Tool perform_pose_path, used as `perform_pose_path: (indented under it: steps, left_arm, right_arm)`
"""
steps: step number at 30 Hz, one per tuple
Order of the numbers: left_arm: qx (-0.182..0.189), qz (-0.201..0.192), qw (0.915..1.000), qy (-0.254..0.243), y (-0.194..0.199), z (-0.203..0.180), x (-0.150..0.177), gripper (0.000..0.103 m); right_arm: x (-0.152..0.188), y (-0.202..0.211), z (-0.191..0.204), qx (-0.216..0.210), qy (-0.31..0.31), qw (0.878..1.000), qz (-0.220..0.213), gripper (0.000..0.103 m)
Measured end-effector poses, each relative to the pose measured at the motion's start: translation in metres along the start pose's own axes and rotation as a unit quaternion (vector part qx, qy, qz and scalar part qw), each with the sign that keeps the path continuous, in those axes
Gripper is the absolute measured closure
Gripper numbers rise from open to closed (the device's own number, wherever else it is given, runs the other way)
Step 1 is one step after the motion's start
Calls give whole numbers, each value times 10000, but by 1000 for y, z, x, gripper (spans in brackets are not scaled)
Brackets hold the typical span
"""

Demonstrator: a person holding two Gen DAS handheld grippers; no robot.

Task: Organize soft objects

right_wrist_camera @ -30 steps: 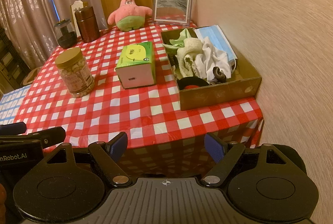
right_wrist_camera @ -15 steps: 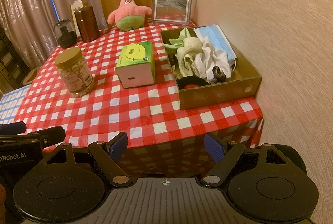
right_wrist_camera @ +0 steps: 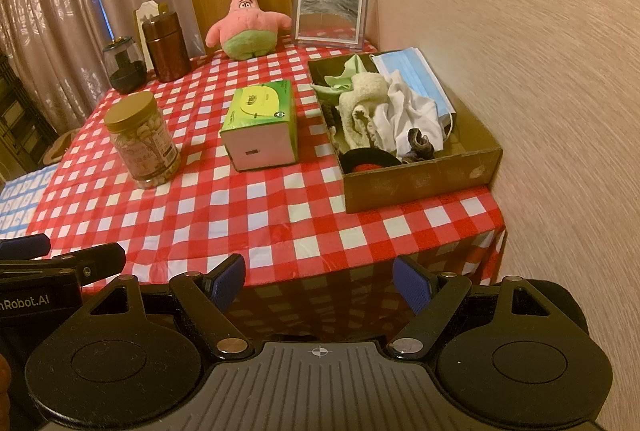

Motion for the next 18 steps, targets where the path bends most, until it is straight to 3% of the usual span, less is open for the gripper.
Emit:
perform_pose_path:
  steps: [18]
  left_arm:
    - [123, -129, 9998, -68, 1, -2, -4, 1]
  right_arm:
    - [0, 0, 1, 0, -2, 10000, 2, 23]
Point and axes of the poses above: each gripper's, at about its wrist camera, not at the fingertips, and y roughly against the way its jaws point, z to its left, x to its underside, the point moved 9 cm from there along -y, roughly the way its jaws point, and after that the axes turned 5 degrees about x, right-handed, at the moved point
